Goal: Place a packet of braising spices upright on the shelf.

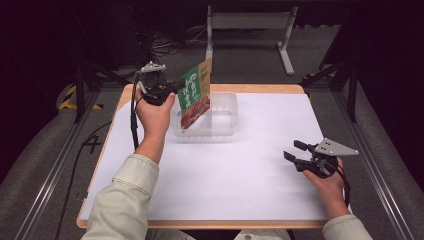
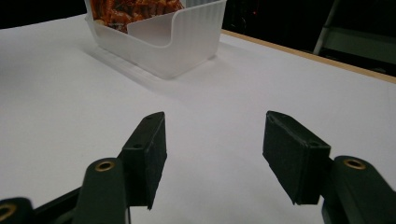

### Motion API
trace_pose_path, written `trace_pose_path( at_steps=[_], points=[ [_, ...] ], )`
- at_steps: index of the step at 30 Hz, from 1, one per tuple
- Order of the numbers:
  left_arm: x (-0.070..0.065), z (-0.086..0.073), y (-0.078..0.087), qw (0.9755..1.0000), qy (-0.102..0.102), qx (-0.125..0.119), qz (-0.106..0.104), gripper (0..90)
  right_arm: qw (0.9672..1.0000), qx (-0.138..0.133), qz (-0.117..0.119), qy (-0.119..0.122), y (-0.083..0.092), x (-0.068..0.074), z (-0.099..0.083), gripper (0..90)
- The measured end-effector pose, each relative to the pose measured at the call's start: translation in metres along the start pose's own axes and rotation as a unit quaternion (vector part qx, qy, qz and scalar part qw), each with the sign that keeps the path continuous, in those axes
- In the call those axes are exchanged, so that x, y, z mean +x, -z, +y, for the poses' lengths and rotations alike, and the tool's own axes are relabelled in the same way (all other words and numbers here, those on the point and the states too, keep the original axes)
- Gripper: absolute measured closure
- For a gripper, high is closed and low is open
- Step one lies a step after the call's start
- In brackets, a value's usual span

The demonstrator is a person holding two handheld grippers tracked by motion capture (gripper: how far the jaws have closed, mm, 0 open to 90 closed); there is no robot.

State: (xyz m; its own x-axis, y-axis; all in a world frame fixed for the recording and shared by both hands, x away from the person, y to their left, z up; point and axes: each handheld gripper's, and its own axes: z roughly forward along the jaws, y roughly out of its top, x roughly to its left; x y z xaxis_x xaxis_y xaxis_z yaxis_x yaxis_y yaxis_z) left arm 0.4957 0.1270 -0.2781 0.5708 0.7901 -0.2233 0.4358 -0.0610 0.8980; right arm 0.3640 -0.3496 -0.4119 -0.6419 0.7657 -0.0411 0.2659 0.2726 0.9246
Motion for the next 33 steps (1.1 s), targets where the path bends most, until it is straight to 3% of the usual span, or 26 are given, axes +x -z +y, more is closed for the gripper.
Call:
trace_pose_path(
  at_steps=[27, 33],
  points=[
    [0.006, -0.019, 0.003, 0.9999, 0.01, -0.002, 0.001, 88.8, 1.0, 0.003, 0.002, 0.0, -0.002, 0.001, 0.0, 39.7],
    [0.007, -0.021, 0.004, 0.9999, 0.008, -0.009, 0.002, 81.9, 1.0, 0.005, 0.003, 0.001, -0.003, 0.002, 0.0, 39.6]
  ],
)
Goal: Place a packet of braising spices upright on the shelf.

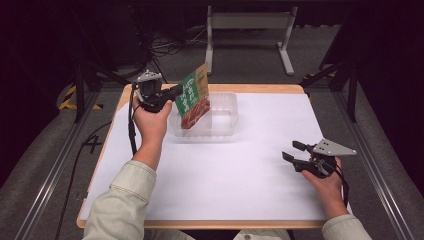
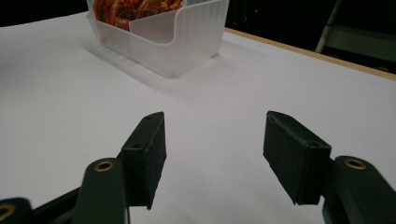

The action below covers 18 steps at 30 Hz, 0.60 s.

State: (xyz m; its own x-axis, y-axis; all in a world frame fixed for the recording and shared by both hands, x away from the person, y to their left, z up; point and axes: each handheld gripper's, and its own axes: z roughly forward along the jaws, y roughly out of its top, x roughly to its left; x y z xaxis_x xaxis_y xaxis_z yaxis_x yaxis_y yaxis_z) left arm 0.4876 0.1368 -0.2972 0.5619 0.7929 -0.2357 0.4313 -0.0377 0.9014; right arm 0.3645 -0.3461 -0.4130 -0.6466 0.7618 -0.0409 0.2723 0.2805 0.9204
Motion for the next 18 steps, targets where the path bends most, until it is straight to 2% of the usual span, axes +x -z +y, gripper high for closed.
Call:
trace_pose_path(
  at_steps=[3, 4, 5, 6, 8, 11, 15, 18],
  points=[
    [0.0, 0.0, 0.0, 0.9999, -0.005, -0.01, 0.0, 70.6, 1.0, 0.0, 0.001, 0.0, 0.0, 0.0, 0.0, 39.6],
    [0.0, 0.0, 0.0, 0.9998, -0.008, -0.016, -0.002, 70.6, 1.0, 0.0, 0.001, 0.0, 0.0, 0.0, 0.0, 39.6],
    [0.0, 0.0, 0.0, 0.9997, -0.011, -0.021, -0.001, 65.7, 1.0, 0.0, 0.0, 0.0, 0.0, 0.0, 0.0, 39.6],
    [0.0, 0.0, 0.0, 0.9996, -0.014, -0.025, 0.002, 56.5, 1.0, -0.002, 0.0, -0.001, 0.0, 0.0, 0.0, 39.5],
    [0.0, 0.0, 0.0, 0.9995, -0.016, -0.027, 0.001, 55.7, 1.0, -0.002, 0.0, -0.001, 0.0, 0.0, 0.0, 39.5],
    [-0.001, 0.0, 0.002, 0.9993, -0.019, -0.031, 0.009, 45.9, 1.0, -0.001, 0.001, -0.001, 0.0, 0.0, 0.0, 39.4],
    [-0.002, 0.001, 0.006, 0.9988, -0.024, -0.044, 0.004, 38.5, 1.0, -0.002, 0.003, 0.0, -0.001, 0.001, 0.001, 39.0],
    [-0.003, 0.002, 0.011, 0.998, -0.03, -0.056, -0.003, 36.2, 1.0, -0.003, 0.002, -0.001, -0.001, 0.0, 0.001, 38.2]
  ],
)
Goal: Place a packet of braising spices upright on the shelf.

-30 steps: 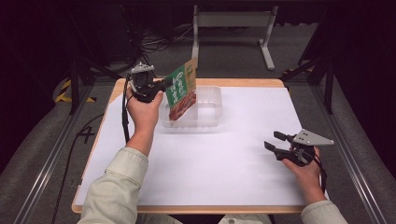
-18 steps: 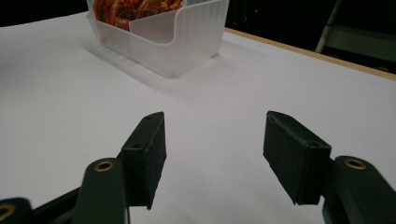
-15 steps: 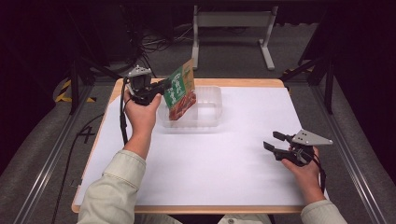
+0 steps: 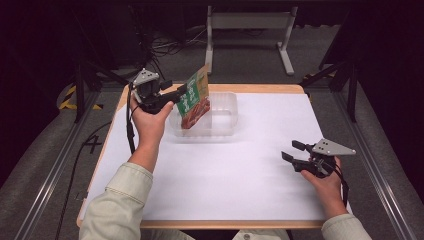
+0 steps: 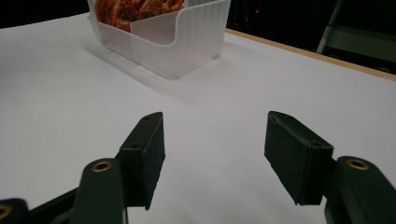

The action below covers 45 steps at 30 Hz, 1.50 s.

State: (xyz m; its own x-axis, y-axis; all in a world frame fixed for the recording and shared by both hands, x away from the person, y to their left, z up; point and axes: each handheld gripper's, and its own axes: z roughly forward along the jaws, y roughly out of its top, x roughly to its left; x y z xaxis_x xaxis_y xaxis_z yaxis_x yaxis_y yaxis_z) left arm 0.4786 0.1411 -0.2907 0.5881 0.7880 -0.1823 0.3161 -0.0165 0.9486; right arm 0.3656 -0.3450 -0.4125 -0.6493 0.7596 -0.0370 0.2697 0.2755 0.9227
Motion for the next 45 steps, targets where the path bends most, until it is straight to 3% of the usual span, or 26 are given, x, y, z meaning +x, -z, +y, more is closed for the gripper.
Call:
trace_pose_path(
  at_steps=[11, 15, 22, 31, 36, 39, 45],
  points=[
    [-0.01, -0.004, 0.03, 0.9992, -0.034, -0.006, -0.022, 31.6, 1.0, 0.002, 0.004, -0.002, -0.002, 0.001, 0.001, 37.1],
    [-0.014, -0.013, 0.045, 0.9985, -0.05, 0.002, -0.021, 31.2, 1.0, 0.003, 0.007, 0.0, -0.003, 0.002, 0.002, 37.1],
    [-0.016, -0.028, 0.068, 0.9976, -0.056, 0.001, -0.041, 29.8, 0.9999, 0.0, 0.011, 0.0, -0.001, 0.002, 0.006, 36.6],
    [-0.021, -0.041, 0.083, 0.9947, -0.077, 0.001, -0.068, 25.2, 0.9998, 0.003, 0.017, -0.003, 0.0, 0.001, 0.007, 34.8],
    [-0.022, -0.048, 0.089, 0.9934, -0.08, 0.003, -0.082, 24.3, 0.9998, 0.004, 0.019, -0.002, 0.0, 0.001, 0.007, 34.3],
    [-0.021, -0.055, 0.093, 0.9931, -0.07, 0.007, -0.094, 24.6, 0.9998, 0.004, 0.019, -0.003, 0.0, 0.001, 0.007, 34.2],
    [-0.018, -0.067, 0.098, 0.9932, -0.08, 0.02, -0.082, 22.9, 0.9998, 0.009, 0.02, -0.004, 0.0, 0.001, 0.006, 33.9]
  ],
)
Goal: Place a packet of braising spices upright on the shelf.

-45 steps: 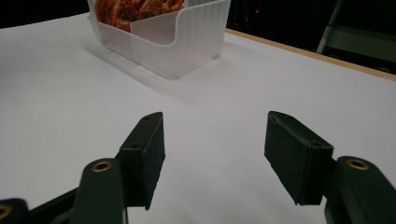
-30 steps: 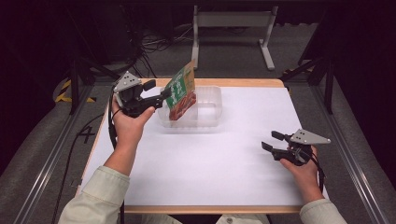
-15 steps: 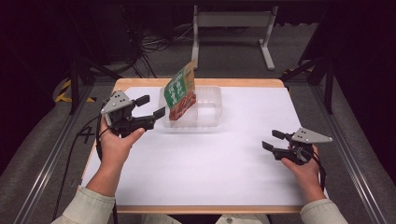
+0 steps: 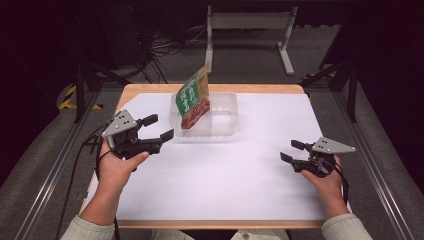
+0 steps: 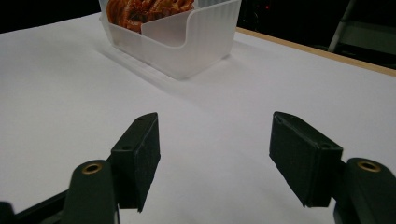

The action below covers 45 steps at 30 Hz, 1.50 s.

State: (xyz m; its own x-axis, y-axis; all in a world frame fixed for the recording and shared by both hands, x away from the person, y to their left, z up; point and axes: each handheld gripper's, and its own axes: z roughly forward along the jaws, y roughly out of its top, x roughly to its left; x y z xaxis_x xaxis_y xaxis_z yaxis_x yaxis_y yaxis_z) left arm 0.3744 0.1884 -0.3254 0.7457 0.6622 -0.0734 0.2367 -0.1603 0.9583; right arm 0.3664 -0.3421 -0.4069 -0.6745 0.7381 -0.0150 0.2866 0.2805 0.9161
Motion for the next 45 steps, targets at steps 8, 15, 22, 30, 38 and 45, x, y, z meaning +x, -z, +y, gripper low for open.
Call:
trace_pose_path(
  at_steps=[8, 15, 22, 30, 38, 45],
  points=[
    [0.005, -0.019, 0.008, 0.9999, 0.012, 0.008, -0.003, 14.3, 1.0, 0.0, 0.004, 0.0, 0.0, 0.0, 0.0, 33.4],
    [0.013, -0.036, 0.016, 0.9993, 0.016, 0.034, -0.004, 5.4, 0.9999, -0.006, 0.008, 0.004, 0.0, 0.001, 0.0, 33.5],
    [0.021, -0.058, 0.018, 0.9989, 0.021, 0.043, -0.005, 4.6, 0.9999, -0.006, 0.012, 0.004, 0.0, 0.001, 0.0, 33.2],
    [0.027, -0.085, 0.013, 0.9988, 0.029, 0.04, -0.001, 4.1, 0.9998, -0.006, 0.018, 0.01, -0.003, 0.001, -0.003, 32.1],
    [0.034, -0.11, 0.004, 0.9987, 0.024, 0.046, 0.0, 3.9, 0.9997, -0.002, 0.018, 0.014, -0.006, 0.001, -0.006, 31.4],
    [0.037, -0.125, 0.001, 0.998, -0.008, 0.062, 0.005, 3.1, 0.9997, -0.002, 0.021, 0.016, -0.007, 0.001, -0.009, 30.3]
  ],
)
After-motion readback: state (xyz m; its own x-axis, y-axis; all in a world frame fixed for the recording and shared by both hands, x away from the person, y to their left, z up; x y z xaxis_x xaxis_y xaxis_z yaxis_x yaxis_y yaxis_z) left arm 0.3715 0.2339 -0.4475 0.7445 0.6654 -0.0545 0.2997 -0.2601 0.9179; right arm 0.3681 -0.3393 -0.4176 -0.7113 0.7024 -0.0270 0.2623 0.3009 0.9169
